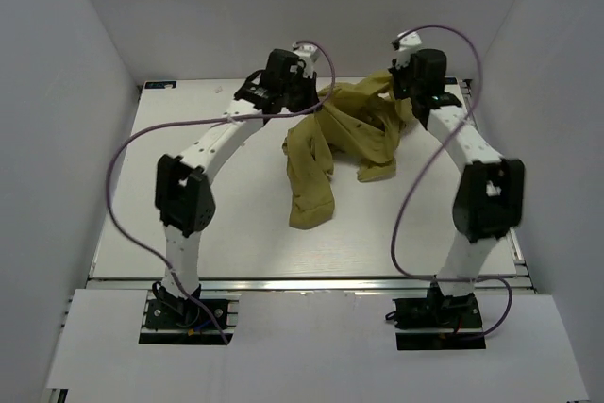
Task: Zip up the jacket
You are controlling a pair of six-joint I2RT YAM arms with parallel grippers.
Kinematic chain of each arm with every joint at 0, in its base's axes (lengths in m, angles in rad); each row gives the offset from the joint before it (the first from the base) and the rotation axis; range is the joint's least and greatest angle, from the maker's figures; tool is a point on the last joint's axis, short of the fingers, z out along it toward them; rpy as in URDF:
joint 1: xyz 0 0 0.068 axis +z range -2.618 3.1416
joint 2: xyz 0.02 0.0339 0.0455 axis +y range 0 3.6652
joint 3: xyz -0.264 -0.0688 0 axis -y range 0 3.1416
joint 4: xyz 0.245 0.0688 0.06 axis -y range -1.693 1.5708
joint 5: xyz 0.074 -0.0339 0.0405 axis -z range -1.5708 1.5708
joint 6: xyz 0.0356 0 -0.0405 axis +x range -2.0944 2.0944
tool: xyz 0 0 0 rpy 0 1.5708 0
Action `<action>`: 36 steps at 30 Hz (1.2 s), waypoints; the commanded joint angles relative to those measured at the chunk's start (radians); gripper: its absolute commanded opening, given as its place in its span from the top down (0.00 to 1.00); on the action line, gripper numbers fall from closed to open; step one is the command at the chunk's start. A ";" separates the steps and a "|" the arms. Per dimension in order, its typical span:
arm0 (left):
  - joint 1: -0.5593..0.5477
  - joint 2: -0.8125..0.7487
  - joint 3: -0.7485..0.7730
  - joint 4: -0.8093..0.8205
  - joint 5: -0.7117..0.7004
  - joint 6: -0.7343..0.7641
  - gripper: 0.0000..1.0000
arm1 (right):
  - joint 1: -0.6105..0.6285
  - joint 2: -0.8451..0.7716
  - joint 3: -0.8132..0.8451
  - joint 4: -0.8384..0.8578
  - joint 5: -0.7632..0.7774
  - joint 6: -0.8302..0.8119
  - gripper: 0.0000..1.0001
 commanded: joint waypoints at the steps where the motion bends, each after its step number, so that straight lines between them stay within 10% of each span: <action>1: 0.001 -0.266 -0.094 0.102 0.009 0.026 1.00 | 0.003 -0.297 -0.170 0.167 0.051 0.069 1.00; 9: 0.001 -0.800 -0.335 0.191 0.042 0.028 1.00 | 0.015 -0.882 -0.342 0.096 -0.097 0.152 1.00; 17: 0.001 -1.031 -0.130 0.136 0.150 0.045 1.00 | 0.015 -1.105 -0.105 -0.067 -0.268 0.209 1.00; 26: 0.001 -0.919 0.084 0.102 0.062 0.011 1.00 | 0.013 -0.978 0.147 -0.202 -0.164 0.255 1.00; 36: 0.031 -0.443 -0.051 0.082 -0.285 0.014 1.00 | -0.013 -0.665 -0.228 -0.202 -0.039 0.339 1.00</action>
